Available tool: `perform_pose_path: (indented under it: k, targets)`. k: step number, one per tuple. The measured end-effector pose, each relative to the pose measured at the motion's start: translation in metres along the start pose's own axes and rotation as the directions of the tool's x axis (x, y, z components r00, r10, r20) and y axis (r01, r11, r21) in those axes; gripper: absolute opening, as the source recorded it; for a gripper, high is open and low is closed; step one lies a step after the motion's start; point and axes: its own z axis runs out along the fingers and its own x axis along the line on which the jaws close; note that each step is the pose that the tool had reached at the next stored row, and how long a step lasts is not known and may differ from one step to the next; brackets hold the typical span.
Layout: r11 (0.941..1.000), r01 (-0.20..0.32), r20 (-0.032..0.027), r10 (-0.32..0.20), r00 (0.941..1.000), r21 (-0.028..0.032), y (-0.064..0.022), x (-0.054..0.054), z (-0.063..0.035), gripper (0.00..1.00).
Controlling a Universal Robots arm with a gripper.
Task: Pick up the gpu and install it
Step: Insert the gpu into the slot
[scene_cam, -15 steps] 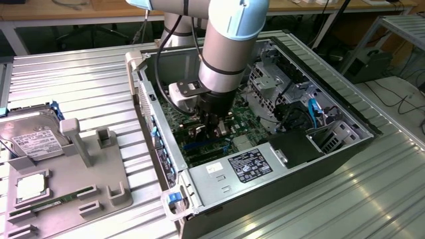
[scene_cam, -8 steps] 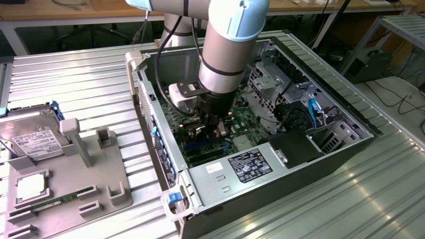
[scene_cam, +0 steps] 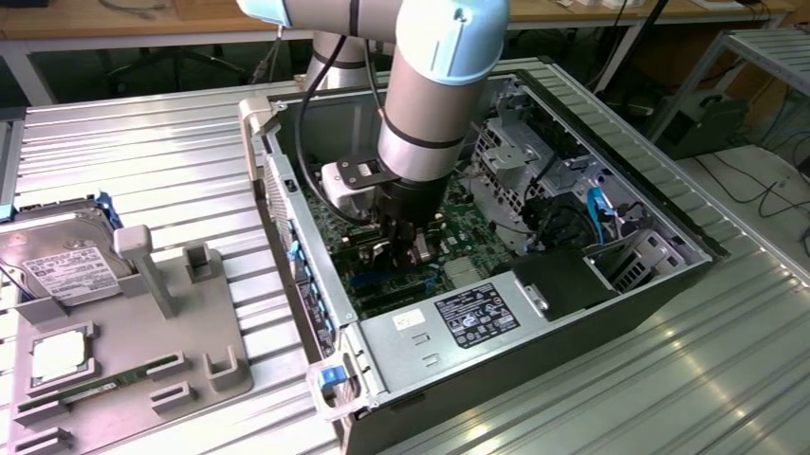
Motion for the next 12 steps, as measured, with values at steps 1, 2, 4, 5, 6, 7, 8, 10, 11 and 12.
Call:
perform_pose_path:
  k: [1,2,4,5,6,7,8,10,11,12]
  targets:
    - [1.0,0.0,0.0033,0.0,1.0,0.0,0.0,0.0,0.0,0.28]
    - [1.0,0.0,0.0032,0.0,1.0,0.0,0.0,0.0,0.0,0.28]
    - [1.0,0.0,0.0033,0.0,1.0,0.0,0.0,0.0,0.0,0.28]
    - [1.0,0.0,0.0033,0.0,1.0,0.0,0.0,0.0,0.0,0.28]
    - [1.0,0.0,0.0032,0.0,1.0,0.0,0.0,0.0,0.0,0.28]
    - [1.0,0.0,0.0032,0.0,1.0,0.0,0.0,0.0,0.0,0.28]
    - [1.0,0.0,0.0033,0.0,1.0,0.0,0.0,0.0,0.0,0.28]
    - [1.0,0.0,0.0033,0.0,1.0,0.0,0.0,0.0,0.0,0.28]
    - [1.0,0.0,0.0034,0.0,1.0,0.0001,0.0,0.0,-0.0005,0.28]
    - [1.0,0.0,0.0055,0.0,1.0,0.0011,-0.0001,-0.0004,-0.0028,0.28]
